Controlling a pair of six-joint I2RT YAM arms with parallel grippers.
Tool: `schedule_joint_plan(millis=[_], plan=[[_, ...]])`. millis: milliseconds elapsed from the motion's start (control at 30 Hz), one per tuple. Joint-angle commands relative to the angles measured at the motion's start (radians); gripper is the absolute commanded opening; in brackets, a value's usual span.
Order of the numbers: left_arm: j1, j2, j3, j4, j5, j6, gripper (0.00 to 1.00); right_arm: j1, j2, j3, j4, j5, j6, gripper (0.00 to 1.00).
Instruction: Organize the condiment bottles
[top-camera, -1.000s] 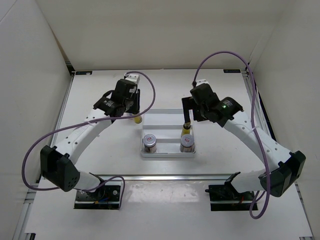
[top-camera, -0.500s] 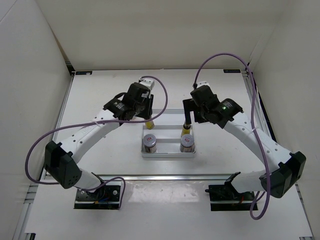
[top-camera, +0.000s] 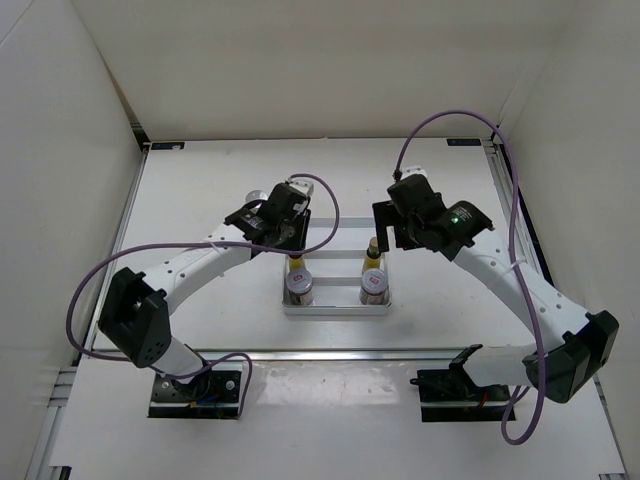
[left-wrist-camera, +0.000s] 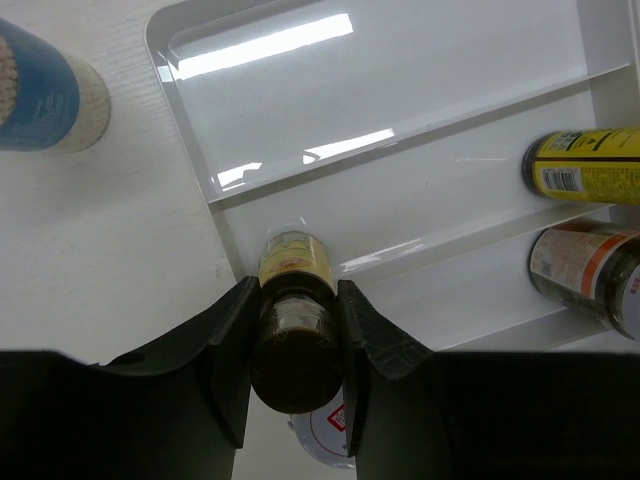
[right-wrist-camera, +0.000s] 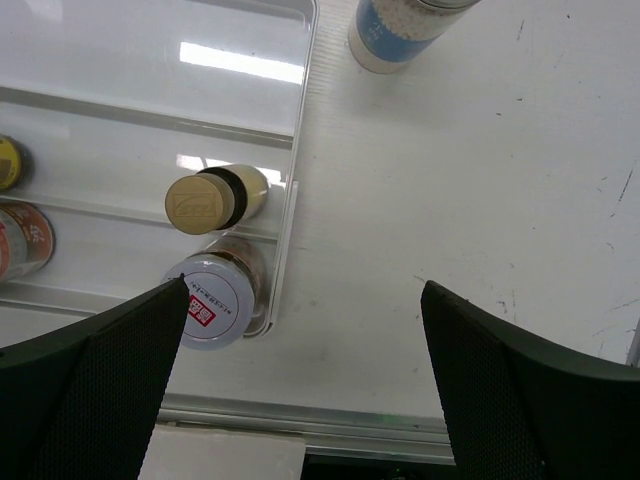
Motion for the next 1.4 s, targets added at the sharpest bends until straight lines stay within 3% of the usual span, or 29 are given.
schedule_joint_plan(millis=[0,67,133,167,267,300,767,1000,1167,1367], plan=[[-0.008,-0.011,-0.006,0.078,-0.002,-0.012,0.25,-0.002,-0.036,-0.015,-0.001,0.022,0.011,1.0],[-0.008,0.0,-0.006,0.087,-0.012,-0.012,0.29,-0.002,-0.036,-0.015,-0.001,0.022,0.011,1.0],[-0.008,0.0,-0.006,0.087,-0.012,-0.012,0.47,-0.002,-0.045,-0.024,-0.001,0.022,0.02,1.0],[-0.008,0.009,-0.006,0.087,-0.012,-0.012,0.63,-0.002,-0.045,-0.024,-0.001,0.022,0.02,1.0],[-0.008,0.009,-0.006,0.087,-0.012,-0.012,0.85,-0.002,-0.054,-0.024,-0.001,0.022,0.02,1.0],[-0.008,-0.002,-0.006,0.087,-0.023,-0.012,1.0,-0.002,-0.054,-0.024,-0.001,0.022,0.02,1.0],[0.028,-0.157,0.268,-0.029,-0.121,0.098,1.0,-0.002,-0.045,-0.043,0.01,0.022,0.038,1.0],[0.267,-0.218,0.224,-0.04,-0.103,0.117,1.0,-0.109,-0.005,0.021,0.042,-0.056,0.011,1.0],[0.484,-0.227,0.133,-0.049,-0.005,0.107,1.0,-0.193,0.071,0.077,0.083,-0.122,-0.04,1.0],[0.574,-0.236,-0.006,0.037,0.004,0.04,1.0,-0.249,0.263,0.248,0.105,-0.143,-0.04,1.0]])
